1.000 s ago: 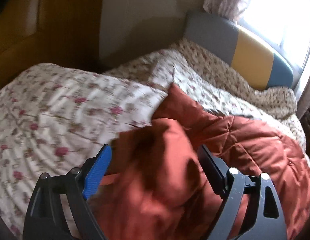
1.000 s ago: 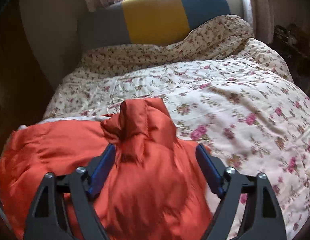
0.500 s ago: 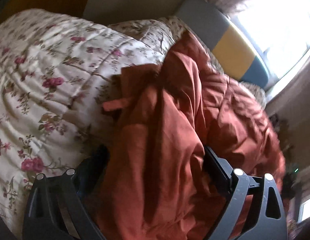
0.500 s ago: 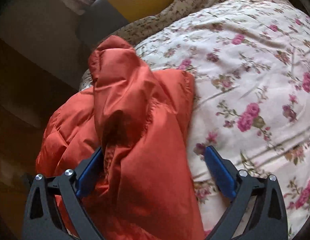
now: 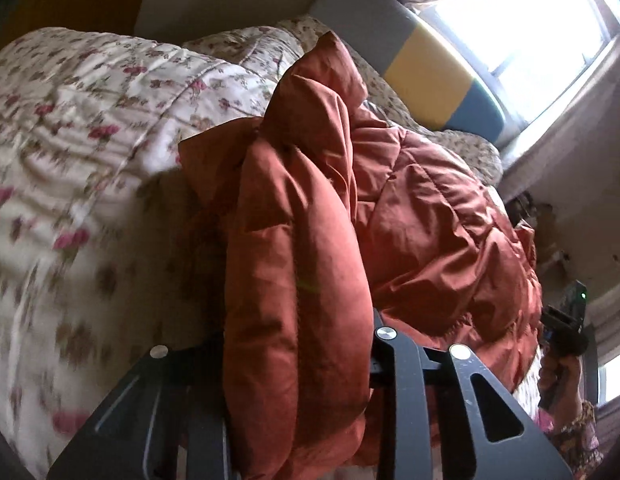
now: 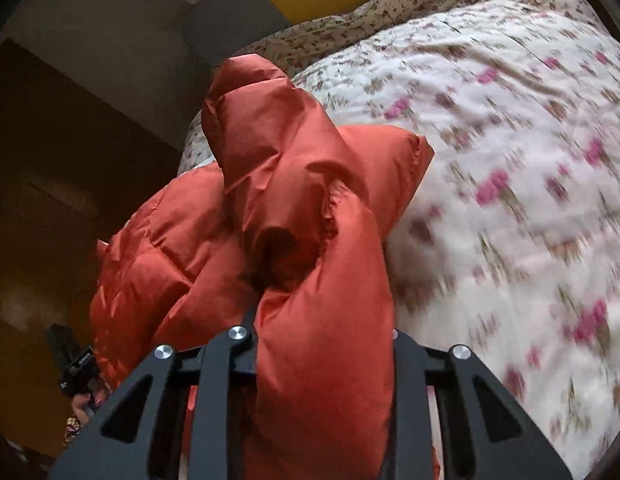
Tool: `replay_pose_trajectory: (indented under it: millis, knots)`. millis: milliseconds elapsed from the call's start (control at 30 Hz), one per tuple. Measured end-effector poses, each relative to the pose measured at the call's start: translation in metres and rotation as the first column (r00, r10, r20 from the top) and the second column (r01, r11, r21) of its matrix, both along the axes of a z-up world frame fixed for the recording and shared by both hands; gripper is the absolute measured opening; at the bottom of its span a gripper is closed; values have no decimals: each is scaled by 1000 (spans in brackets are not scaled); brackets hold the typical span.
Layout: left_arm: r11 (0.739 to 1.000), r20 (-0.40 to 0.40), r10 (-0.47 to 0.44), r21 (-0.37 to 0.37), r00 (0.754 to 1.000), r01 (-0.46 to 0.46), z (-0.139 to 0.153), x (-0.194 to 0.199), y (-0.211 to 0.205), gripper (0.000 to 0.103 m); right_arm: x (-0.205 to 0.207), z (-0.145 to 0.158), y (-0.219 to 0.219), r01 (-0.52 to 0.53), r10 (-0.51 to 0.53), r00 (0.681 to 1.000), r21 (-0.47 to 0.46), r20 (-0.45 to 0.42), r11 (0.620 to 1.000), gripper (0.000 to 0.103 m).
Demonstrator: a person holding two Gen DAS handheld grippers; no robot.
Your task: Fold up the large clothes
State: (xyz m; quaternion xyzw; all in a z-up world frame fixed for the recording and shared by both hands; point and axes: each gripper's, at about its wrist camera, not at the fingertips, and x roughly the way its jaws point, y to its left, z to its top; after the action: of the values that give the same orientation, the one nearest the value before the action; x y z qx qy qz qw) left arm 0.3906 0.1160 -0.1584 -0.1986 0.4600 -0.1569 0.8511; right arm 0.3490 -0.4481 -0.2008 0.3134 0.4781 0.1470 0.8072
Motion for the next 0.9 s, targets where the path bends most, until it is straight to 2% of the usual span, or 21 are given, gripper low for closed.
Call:
replay_pose_trajectory:
  millis: [100, 133, 167, 200, 233, 267, 333, 367, 433, 533, 567, 633, 733, 800, 833, 867, 900]
  knots:
    - [1000, -1, -14, -16, 1000, 14, 5, -34, 1, 28, -35, 4, -7, -14, 14, 1000, 16, -5, 1000, 26]
    - [1000, 0, -23, -6, 1000, 23, 6, -45, 0, 28, -45, 4, -8, -13, 14, 1000, 13, -3, 1000, 30]
    - [999, 5, -33, 22, 999, 33, 6, -59, -3, 31, -57, 4, -10, -2, 2, 1000, 7, -5, 1000, 40]
    - [998, 7, -30, 50, 1000, 30, 6, -69, -4, 34, -58, 6, -14, 12, -12, 1000, 2, -5, 1000, 45]
    - [997, 11, -17, 79, 1000, 16, 4, -76, -4, 44, -64, 8, -16, 33, -33, 999, -7, 4, 999, 56]
    - [994, 16, 6, 105, 1000, -8, 4, -85, -2, 52, -72, 13, -21, 71, -70, 997, -20, 31, 997, 67]
    - [991, 30, 64, 119, 998, -67, 7, -94, 6, 53, -86, 25, -34, 143, -139, 988, -47, 73, 989, 69]
    - [987, 40, 99, 123, 994, -103, 11, -98, 11, 58, -90, 34, -38, 174, -167, 981, -63, 100, 983, 69]
    - [951, 124, 225, 190, 967, -245, 30, -113, 19, 60, -100, 59, -33, 205, -185, 967, -107, 174, 973, 69]
    - [923, 265, 248, 227, 932, -310, 60, -130, 10, 60, -101, 93, 3, 127, -78, 958, -167, 275, 978, 69]
    - [928, 294, 229, 223, 928, -299, 67, -130, 0, 60, -98, 98, 18, 89, -32, 959, -192, 281, 977, 69]
    - [950, 298, 146, 223, 943, -217, 77, -117, -28, 60, -81, 104, 64, -16, 87, 963, -270, 256, 963, 70]
    - [964, 287, 4, 254, 958, -80, 78, -92, -86, 60, -60, 90, 114, -101, 170, 968, -331, 185, 938, 65]
    - [955, 252, -71, 297, 965, -7, 68, -76, -123, 60, -44, 76, 131, -121, 181, 974, -365, 134, 923, 55]
    - [945, 214, -103, 326, 971, 29, 59, -65, -141, 60, -37, 69, 137, -125, 186, 975, -389, 122, 913, 47]
    - [941, 185, -116, 334, 976, 49, 51, -59, -151, 57, -30, 65, 140, -128, 191, 974, -410, 118, 903, 25]
    - [938, 153, -112, 343, 982, 53, 43, -49, -157, 50, -26, 67, 142, -128, 199, 972, -424, 128, 897, 16]
